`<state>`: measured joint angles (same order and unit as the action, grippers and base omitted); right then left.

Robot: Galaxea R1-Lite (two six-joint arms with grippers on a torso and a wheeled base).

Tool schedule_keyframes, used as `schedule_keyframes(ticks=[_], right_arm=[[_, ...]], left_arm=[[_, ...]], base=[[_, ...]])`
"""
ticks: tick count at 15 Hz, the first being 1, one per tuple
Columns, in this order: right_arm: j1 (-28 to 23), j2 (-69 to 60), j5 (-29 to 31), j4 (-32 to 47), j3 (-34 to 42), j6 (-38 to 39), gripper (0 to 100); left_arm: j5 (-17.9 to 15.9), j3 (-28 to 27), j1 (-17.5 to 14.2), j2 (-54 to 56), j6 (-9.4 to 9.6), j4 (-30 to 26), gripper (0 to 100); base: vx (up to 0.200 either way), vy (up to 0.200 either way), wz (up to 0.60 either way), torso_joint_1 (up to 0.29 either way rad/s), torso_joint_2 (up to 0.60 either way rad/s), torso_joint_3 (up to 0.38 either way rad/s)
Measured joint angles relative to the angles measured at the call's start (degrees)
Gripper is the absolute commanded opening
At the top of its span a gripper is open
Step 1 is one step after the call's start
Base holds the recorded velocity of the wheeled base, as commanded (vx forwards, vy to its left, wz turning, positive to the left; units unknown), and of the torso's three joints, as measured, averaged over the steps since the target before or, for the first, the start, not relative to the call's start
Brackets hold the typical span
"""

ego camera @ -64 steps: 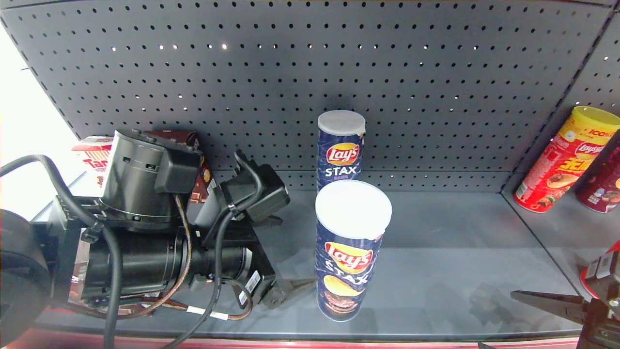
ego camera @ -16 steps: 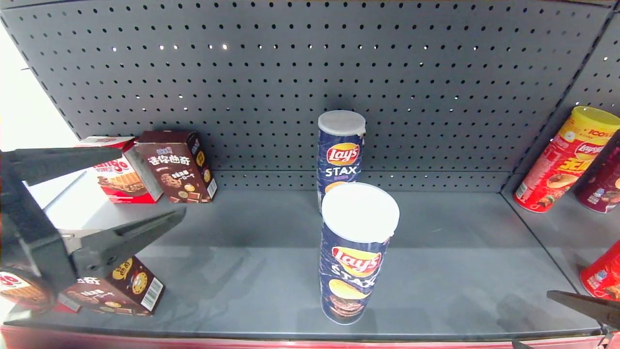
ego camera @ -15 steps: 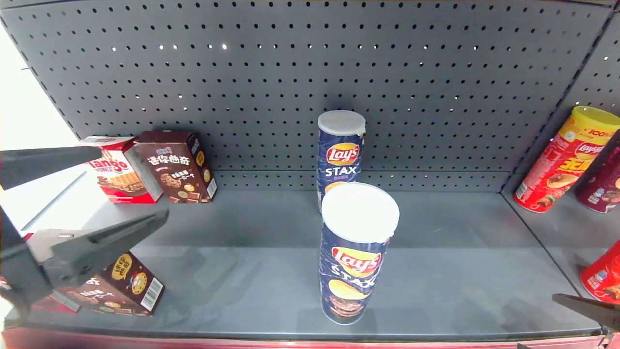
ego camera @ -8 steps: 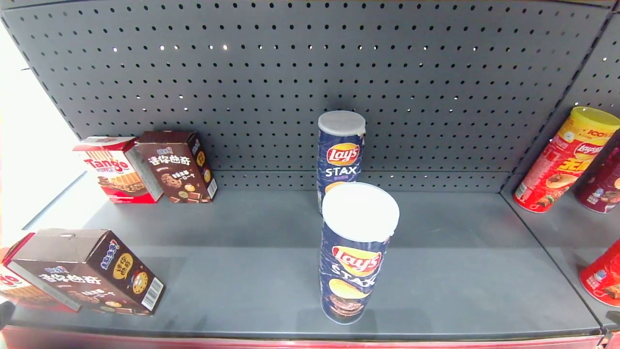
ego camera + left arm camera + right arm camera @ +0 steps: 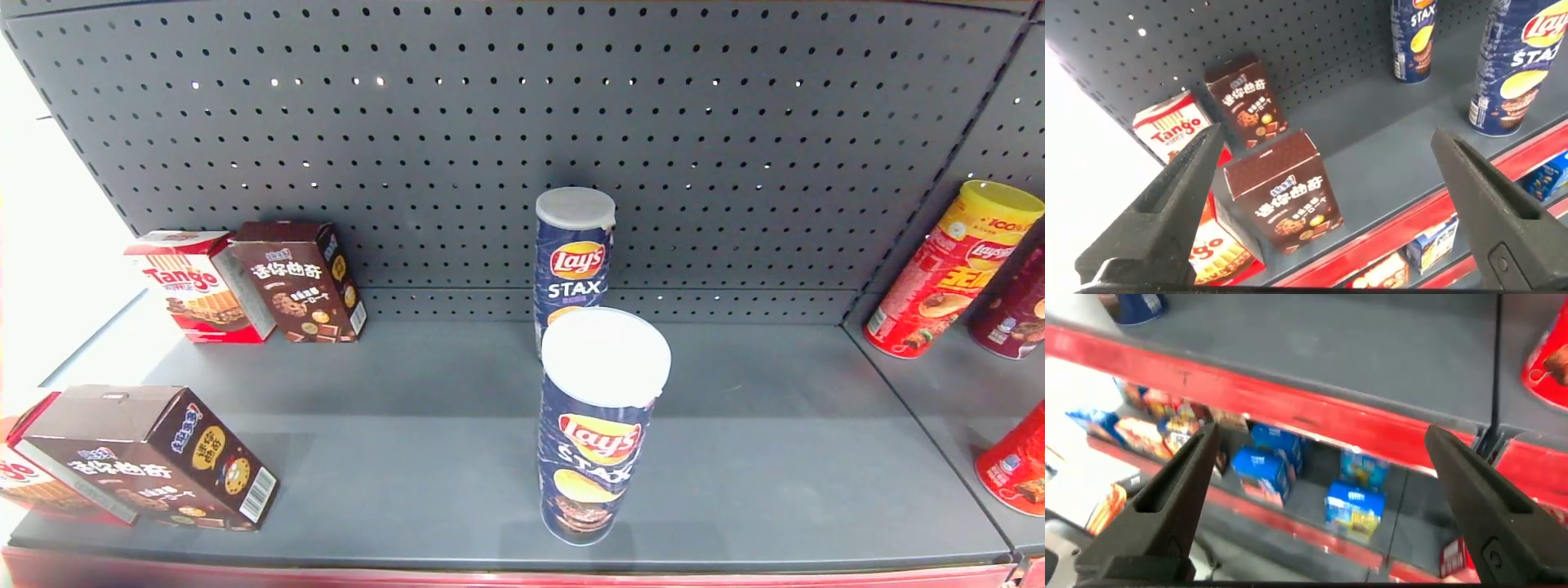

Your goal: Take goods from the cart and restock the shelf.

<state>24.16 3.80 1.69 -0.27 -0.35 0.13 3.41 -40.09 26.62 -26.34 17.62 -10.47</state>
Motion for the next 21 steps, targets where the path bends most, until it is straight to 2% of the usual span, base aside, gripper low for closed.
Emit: schedule_keyframes(ticks=[6, 10, 13, 18, 21], right_arm=[[-7.0, -2.5, 0.2, 0.1, 0.3, 0.3, 100], [-16.7, 3.9, 0.2, 0.1, 0.3, 0.2, 100], [-22.1, 1.1, 0.4, 0.1, 0.4, 0.1, 100], [-24.1, -2.7, 0.5, 0.0, 0.4, 0.0, 100], [-24.1, -3.1, 0.5, 0.0, 0.4, 0.0, 100]], left_arm=[[0.0, 0.2, 0.0, 0.3, -0.16, 0.0, 100], [0.0, 0.2, 0.1, 0.3, -0.40, 0.0, 100], [0.0, 0.4, 0.0, 0.6, -0.55, -0.2, 100], [0.2, 1.2, 0.0, 1.4, -0.67, -0.2, 100], [-0.4, 3.6, 0.0, 2.9, -0.60, -0.2, 100]], base=[[0.000, 0.000, 0.00, 0.000, 0.00, 0.000], [0.000, 0.000, 0.00, 0.000, 0.00, 0.000], [0.000, 0.000, 0.00, 0.000, 0.00, 0.000], [0.000, 0.000, 0.00, 0.000, 0.00, 0.000], [0.000, 0.000, 0.00, 0.000, 0.00, 0.000]])
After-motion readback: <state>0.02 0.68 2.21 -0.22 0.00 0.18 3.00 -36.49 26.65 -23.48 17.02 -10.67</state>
